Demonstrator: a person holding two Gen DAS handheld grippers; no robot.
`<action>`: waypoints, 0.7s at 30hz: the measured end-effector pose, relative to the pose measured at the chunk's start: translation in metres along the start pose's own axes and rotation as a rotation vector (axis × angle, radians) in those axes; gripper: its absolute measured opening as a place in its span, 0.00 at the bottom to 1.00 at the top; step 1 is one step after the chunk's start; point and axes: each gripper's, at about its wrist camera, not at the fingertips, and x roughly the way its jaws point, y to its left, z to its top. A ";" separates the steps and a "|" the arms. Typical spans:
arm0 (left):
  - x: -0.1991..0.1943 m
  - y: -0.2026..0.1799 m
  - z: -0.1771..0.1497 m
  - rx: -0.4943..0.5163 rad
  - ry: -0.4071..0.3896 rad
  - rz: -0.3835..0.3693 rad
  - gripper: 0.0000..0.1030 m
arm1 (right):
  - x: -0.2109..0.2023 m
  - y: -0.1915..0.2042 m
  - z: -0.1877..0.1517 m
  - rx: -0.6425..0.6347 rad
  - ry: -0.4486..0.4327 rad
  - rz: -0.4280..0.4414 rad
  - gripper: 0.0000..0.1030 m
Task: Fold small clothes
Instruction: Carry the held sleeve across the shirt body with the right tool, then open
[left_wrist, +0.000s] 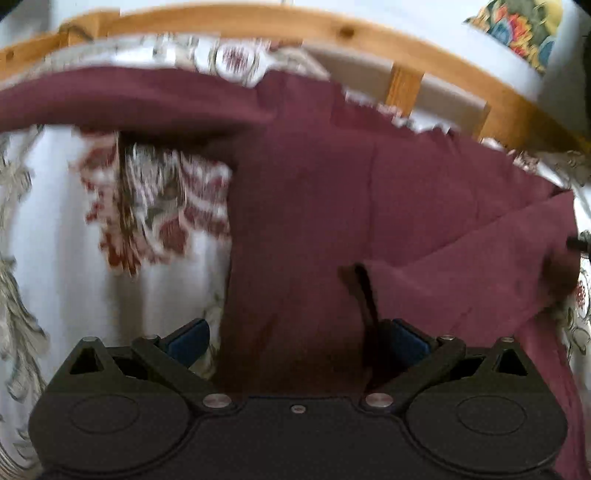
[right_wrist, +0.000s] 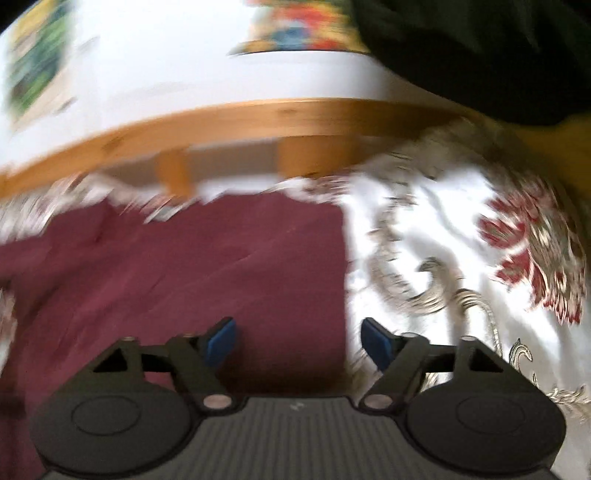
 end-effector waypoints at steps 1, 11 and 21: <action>0.002 0.001 -0.001 -0.002 0.005 -0.001 0.99 | 0.008 -0.013 0.007 0.064 -0.008 0.010 0.66; 0.012 -0.010 -0.010 0.129 -0.006 0.033 0.99 | 0.037 -0.044 0.029 0.149 -0.040 -0.025 0.05; 0.013 -0.014 -0.011 0.158 0.005 0.037 0.99 | 0.014 -0.020 -0.007 -0.037 -0.016 -0.144 0.42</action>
